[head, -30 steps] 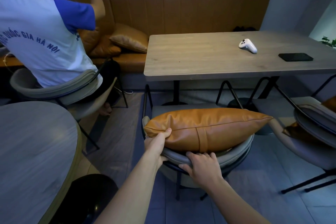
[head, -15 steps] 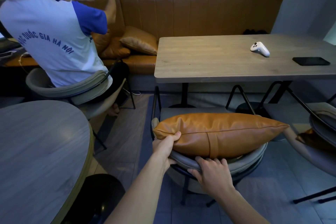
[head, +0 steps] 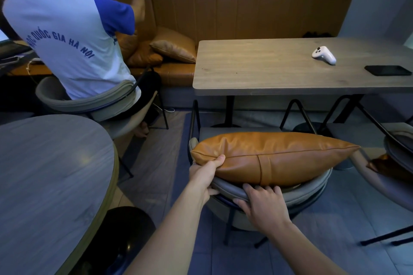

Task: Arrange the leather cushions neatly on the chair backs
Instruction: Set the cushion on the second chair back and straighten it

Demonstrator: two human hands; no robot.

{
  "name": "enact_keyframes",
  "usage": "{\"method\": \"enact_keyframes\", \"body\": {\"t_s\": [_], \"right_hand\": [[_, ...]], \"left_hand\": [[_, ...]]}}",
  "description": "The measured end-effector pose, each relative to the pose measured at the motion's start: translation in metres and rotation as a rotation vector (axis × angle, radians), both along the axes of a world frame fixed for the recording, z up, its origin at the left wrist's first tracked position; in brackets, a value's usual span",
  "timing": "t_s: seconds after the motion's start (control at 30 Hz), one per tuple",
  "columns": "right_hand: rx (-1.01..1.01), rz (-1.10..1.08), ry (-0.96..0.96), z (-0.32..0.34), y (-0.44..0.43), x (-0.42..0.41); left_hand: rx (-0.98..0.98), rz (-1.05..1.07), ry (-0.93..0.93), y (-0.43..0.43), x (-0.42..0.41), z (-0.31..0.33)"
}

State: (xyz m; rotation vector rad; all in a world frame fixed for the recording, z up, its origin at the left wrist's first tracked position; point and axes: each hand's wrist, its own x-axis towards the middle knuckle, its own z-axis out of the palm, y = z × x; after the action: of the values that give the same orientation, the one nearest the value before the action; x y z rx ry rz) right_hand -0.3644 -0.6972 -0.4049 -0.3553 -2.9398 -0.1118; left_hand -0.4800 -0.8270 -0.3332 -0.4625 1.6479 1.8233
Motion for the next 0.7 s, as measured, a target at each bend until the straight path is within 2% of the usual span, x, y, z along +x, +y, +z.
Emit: {"method": "enact_keyframes", "body": {"t_s": [0.27,0.7], "right_hand": [[-0.018,0.047,0.045,-0.0008,0.0006,0.0021],[-0.05,0.04,-0.004,0.0011,0.0002,0.0028]], "left_hand": [[0.011,0.005,0.022,-0.0008,0.0021,-0.0008],[-0.005,0.003,0.025,-0.0008,-0.0019,-0.0044]]}}
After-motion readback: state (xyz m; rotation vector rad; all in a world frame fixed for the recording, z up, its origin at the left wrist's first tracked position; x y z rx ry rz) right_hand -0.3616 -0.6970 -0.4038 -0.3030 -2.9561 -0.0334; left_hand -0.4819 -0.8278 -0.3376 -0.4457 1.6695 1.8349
